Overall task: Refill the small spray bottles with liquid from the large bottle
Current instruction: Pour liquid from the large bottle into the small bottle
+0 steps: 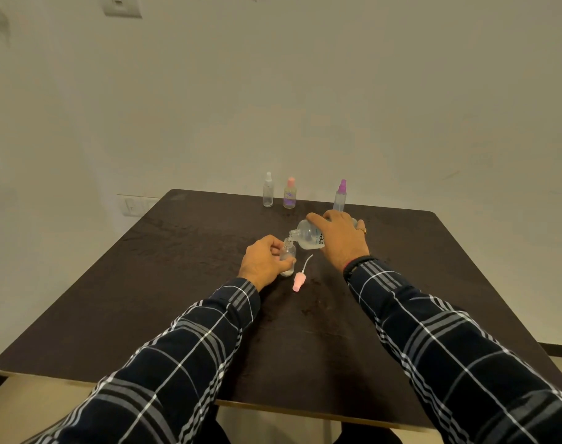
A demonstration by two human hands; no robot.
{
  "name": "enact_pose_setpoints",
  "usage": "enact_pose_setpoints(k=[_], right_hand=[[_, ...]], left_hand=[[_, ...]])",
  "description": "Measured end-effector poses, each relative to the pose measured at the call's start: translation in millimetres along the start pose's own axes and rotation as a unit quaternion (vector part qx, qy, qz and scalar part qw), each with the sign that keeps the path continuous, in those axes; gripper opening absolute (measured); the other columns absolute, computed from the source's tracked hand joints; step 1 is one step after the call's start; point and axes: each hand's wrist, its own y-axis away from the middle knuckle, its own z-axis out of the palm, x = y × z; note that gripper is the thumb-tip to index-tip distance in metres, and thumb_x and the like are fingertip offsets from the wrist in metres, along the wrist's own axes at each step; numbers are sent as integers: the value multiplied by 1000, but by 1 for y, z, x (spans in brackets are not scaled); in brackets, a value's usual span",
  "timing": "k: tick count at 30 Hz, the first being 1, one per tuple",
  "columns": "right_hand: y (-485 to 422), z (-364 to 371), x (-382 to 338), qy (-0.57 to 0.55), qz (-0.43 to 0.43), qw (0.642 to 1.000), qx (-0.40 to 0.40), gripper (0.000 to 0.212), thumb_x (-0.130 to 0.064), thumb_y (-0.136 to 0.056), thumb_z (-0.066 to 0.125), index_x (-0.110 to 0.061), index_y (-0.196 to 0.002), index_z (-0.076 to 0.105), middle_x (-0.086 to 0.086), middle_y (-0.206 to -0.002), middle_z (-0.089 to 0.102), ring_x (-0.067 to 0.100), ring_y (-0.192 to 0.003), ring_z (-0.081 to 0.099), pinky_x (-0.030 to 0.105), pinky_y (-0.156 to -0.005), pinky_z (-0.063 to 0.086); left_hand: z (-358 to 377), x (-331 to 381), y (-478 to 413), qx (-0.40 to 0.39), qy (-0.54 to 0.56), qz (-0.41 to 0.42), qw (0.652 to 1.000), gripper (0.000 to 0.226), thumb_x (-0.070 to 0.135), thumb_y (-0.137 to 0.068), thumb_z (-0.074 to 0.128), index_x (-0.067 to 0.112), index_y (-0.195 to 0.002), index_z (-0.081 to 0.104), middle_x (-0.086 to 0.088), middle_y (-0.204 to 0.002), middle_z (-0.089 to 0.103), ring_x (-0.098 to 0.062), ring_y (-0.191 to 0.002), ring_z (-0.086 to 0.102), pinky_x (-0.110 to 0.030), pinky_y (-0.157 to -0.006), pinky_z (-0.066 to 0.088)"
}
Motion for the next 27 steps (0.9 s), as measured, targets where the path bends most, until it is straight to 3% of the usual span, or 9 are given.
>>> enact_pose_setpoints(k=[7,17,24,27], right_hand=[[1,-1,0,4,0,1000,4,66,-11,-92,64,-38,-145,37,4,-135,46,29,-133,39,70,-111,25],[2,-1,-1,4,1,1000,2,66,-11,-92,64,-38,-145,37,4,-135,46,30,-133,39,70,-111,24],[1,-2,-1,3,-2,1000,4,64,-12,-92,63,-38,-145,37,4,-135,46,29,-133,38,70,-111,23],[2,-2,-1,7,-3,1000,4,65,-11,-92,64,-38,-145,37,5,-136,45,30,-133,38,70,-111,24]], left_hand=[[0,0,1,2,-1,-1,1000,33,23,-78,85,21,-104,64,7,-95,67,-3,-86,63,-21,-82,54],[0,-1,1,0,7,-4,1000,33,23,-78,85,22,-103,64,7,-94,68,-5,-87,65,-28,-87,57],[0,0,2,0,-1,-4,1000,33,23,-79,84,21,-105,64,9,-93,66,-2,-84,61,-22,-81,53],[1,-1,1,1,-2,-4,1000,33,23,-78,85,23,-104,64,8,-94,67,-4,-86,63,-27,-86,56]])
